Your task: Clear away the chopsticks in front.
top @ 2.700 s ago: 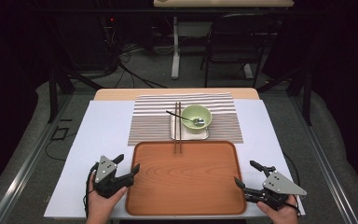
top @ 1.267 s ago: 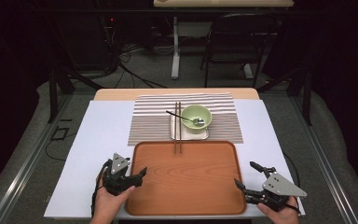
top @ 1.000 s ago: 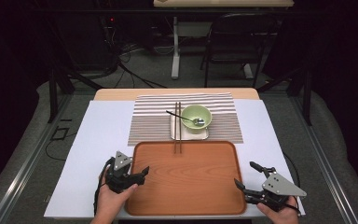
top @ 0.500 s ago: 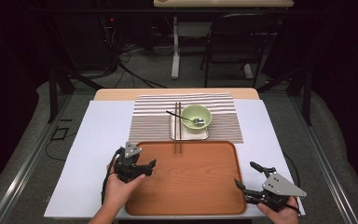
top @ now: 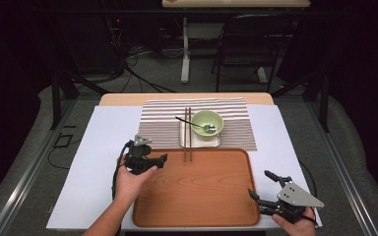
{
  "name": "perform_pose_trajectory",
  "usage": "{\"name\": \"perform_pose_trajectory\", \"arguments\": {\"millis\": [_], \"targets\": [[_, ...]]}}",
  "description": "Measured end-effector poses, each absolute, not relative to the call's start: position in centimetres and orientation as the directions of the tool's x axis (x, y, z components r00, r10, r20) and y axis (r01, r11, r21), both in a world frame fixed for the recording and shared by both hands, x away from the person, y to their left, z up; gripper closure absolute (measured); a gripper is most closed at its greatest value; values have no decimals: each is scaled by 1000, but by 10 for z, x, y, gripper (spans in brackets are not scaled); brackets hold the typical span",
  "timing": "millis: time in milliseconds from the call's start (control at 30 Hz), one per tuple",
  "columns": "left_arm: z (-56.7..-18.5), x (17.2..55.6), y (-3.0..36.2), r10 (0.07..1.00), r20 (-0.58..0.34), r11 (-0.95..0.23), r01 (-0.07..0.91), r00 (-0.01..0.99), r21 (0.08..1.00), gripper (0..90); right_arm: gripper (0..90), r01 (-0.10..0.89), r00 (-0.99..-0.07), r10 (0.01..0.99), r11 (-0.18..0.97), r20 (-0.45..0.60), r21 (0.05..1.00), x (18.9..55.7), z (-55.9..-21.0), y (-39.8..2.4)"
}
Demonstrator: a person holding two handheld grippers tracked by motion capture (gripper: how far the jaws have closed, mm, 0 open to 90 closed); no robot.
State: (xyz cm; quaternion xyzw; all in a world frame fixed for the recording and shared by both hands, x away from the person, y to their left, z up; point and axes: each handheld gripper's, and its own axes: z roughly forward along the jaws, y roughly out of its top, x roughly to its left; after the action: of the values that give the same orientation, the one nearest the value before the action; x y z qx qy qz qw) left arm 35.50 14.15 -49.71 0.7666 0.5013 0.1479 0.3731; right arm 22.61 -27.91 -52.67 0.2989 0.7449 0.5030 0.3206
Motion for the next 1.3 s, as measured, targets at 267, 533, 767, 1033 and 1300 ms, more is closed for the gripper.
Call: {"name": "perform_pose_trajectory", "arguments": {"millis": [267, 533, 767, 1033, 1300], "targets": [[-491, 380, 144, 893, -171, -189, 690, 417, 698, 323, 222, 123, -616, 768, 314, -176, 941, 225, -527, -279], [-493, 400, 138, 893, -205, -169, 722, 400, 671, 341, 223, 122, -616, 768, 315, -177, 941, 226, -527, -279], [-494, 416, 136, 890, -262, -128, 757, 373, 641, 369, 223, 122, -616, 768, 314, -177, 941, 225, -527, -280], [-494, 435, 135, 898, -289, -89, 778, 333, 622, 388, 222, 122, -617, 767, 316, -177, 941, 225, -527, -280], [-497, 451, 131, 904, -295, -75, 794, 309, 603, 438, 222, 123, -617, 767, 315, -177, 941, 225, -527, -280]]}}
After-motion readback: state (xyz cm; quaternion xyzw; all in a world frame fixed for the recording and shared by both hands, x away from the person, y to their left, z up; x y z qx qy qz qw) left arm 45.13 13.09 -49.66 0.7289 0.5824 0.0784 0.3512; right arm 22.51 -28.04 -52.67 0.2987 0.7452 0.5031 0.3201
